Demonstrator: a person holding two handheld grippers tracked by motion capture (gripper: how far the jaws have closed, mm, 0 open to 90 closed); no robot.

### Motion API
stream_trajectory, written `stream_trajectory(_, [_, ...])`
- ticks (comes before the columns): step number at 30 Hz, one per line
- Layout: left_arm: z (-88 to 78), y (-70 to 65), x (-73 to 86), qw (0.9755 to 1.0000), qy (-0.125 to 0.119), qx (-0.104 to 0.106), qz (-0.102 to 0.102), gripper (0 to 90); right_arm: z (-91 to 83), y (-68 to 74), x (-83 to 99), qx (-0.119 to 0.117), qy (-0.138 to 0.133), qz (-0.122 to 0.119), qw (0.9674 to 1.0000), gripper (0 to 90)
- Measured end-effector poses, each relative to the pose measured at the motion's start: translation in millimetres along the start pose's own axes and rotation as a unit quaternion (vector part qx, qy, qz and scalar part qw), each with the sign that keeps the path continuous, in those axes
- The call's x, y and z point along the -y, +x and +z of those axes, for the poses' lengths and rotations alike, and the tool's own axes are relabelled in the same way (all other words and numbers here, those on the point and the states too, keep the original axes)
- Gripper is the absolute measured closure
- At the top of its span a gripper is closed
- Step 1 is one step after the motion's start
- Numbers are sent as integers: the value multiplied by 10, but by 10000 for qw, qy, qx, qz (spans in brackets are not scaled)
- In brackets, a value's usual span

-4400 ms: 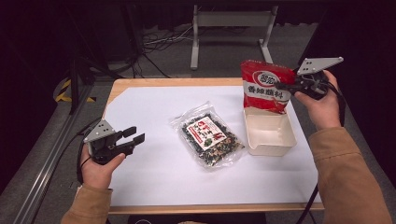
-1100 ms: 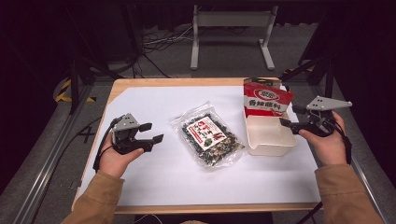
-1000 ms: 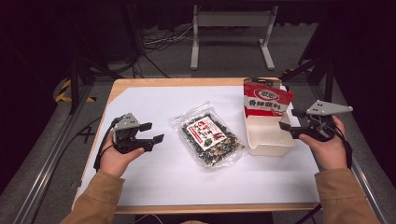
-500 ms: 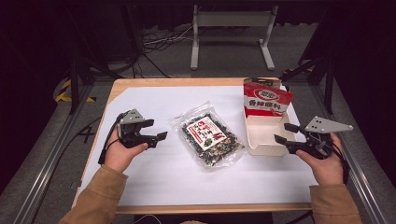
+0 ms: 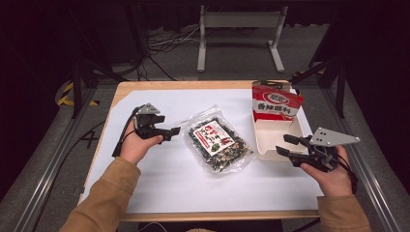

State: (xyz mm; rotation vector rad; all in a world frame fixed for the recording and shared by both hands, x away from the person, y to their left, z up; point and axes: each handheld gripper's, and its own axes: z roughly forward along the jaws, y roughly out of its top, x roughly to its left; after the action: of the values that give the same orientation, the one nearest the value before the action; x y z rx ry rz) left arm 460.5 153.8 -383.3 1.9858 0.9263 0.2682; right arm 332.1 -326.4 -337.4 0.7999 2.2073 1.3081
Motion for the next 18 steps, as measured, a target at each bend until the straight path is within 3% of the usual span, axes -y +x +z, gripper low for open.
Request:
stream_trajectory(6, [178, 74, -67, 9996, -9, -20, -265, 140, 27, 97, -37, -148, 0, -113, 9998, 454])
stream_trajectory(18, [457, 221, -27, 9973, 192, 83, -704, 141, 76, 177, -18, -353, 45, -18, 9994, 442])
